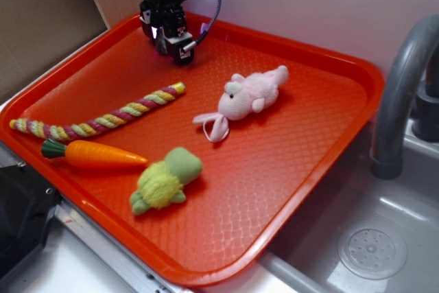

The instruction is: Grab the rock.

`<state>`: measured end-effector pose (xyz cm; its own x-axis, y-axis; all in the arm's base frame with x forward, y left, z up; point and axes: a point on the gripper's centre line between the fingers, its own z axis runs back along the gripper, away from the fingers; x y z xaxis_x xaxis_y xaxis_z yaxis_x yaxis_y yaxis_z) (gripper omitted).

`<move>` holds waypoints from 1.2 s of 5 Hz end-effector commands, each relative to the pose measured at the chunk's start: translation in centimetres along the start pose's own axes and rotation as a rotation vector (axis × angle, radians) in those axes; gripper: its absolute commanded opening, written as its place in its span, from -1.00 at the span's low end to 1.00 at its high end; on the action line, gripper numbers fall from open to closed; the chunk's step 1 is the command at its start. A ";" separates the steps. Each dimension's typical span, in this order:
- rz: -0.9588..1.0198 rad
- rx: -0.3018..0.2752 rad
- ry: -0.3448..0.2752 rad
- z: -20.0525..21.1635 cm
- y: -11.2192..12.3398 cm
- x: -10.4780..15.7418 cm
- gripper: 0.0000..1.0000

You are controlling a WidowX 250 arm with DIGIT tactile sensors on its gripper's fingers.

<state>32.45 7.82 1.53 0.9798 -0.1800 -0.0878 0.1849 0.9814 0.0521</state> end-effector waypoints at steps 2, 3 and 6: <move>0.030 0.034 -0.007 0.2 -0.5 -1.1 -1.00; 0.087 0.057 0.013 1.9 -0.5 -1.5 -1.00; 0.097 -0.026 -0.100 14.8 -6.0 -4.8 -1.00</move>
<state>27.69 2.04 14.63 0.9963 -0.0683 -0.0513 0.0692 0.9975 0.0146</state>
